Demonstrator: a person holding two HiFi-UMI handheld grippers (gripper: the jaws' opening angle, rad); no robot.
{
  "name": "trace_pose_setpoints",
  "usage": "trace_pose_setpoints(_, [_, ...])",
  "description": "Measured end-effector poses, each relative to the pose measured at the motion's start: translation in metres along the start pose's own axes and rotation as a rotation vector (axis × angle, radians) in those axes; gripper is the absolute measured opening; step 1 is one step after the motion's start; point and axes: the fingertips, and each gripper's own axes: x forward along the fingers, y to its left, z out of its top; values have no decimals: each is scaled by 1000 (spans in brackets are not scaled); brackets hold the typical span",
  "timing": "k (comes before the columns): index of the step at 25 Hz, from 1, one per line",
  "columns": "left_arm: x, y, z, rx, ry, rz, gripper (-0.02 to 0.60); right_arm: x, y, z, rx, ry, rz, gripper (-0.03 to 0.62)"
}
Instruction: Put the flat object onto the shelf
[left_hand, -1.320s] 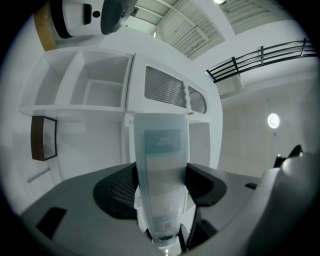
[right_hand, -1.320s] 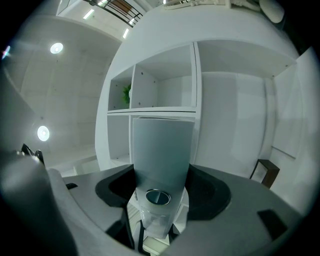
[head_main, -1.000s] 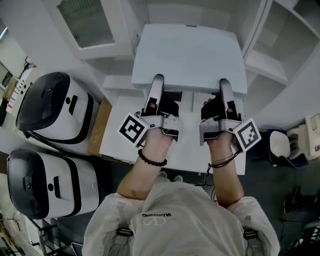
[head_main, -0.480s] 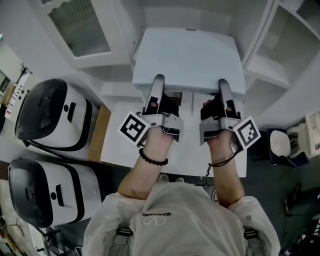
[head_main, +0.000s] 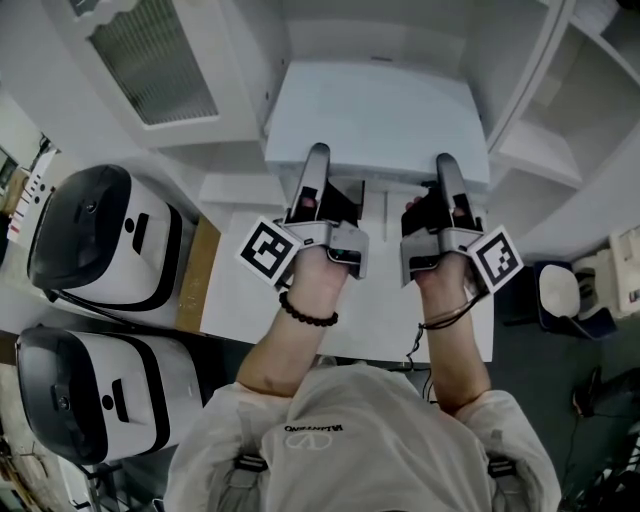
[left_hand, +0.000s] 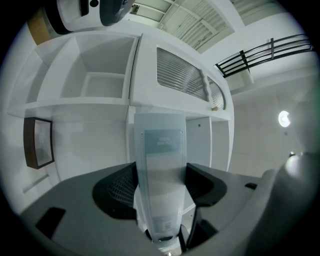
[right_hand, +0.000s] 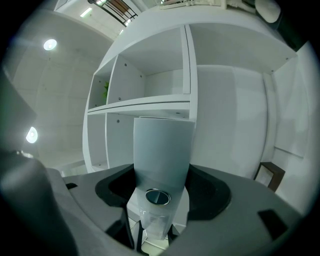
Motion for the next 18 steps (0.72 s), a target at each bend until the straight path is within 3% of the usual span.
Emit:
trace_pose_setpoints(6, [38,16,16,-9,-8,14,282,43,-13,5,3,11,-31,305])
trace_pose_setpoints(18, [41,13,14,-12,9,2,282,42,-9,6,-2,-10,-34,308])
